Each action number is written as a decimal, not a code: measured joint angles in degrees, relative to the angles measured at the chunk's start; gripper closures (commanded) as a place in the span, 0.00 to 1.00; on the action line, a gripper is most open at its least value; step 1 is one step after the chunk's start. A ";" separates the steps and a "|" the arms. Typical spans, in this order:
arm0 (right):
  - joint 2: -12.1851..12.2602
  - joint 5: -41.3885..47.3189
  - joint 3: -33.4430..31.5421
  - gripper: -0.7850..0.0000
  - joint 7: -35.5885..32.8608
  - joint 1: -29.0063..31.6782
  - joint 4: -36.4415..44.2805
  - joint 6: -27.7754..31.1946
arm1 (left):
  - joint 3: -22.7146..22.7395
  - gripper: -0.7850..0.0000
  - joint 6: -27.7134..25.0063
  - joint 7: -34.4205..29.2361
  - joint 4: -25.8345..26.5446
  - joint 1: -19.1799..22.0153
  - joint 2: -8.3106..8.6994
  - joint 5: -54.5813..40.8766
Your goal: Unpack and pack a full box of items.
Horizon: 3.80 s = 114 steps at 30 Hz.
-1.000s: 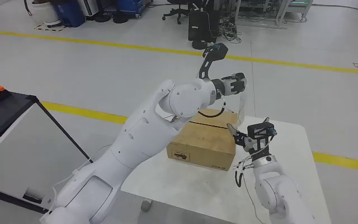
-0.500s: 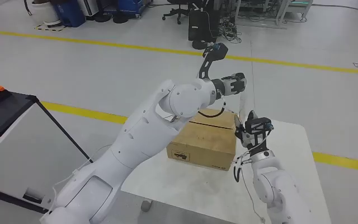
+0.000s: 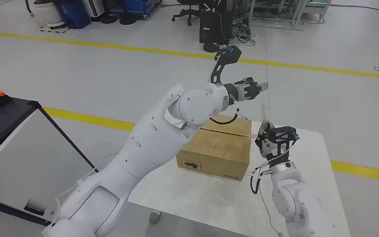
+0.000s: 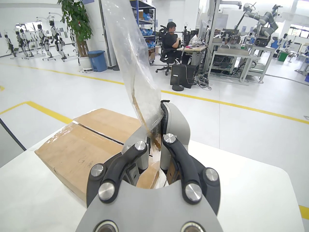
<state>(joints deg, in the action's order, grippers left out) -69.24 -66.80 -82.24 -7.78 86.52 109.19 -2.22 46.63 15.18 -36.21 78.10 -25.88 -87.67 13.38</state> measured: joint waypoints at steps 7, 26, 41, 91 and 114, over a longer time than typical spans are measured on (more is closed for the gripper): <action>-0.14 15.87 -4.82 1.00 -6.15 -1.30 -3.14 2.88 | 0.00 0.00 0.00 0.00 0.00 0.00 0.00 0.00; 0.30 37.52 -16.16 1.00 -11.32 -1.36 -16.40 3.68 | 0.00 0.00 0.00 0.00 0.00 0.00 0.00 0.00; 0.91 35.59 -18.57 0.00 -12.60 0.31 -23.14 2.87 | 0.00 0.00 0.00 0.00 0.00 0.00 0.00 0.00; 3.41 33.27 -28.53 0.00 -23.94 13.57 -3.03 26.91 | 11.55 0.00 7.50 -2.25 11.88 -14.28 4.94 18.86; 7.04 76.53 -18.02 0.00 -66.31 -11.30 -24.99 26.80 | 28.60 0.00 3.56 3.99 14.82 -25.82 8.47 24.34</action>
<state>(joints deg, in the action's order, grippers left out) -62.20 9.72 -100.27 -74.09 75.21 84.20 24.58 75.23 18.74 -32.22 92.92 -51.70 -79.20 37.72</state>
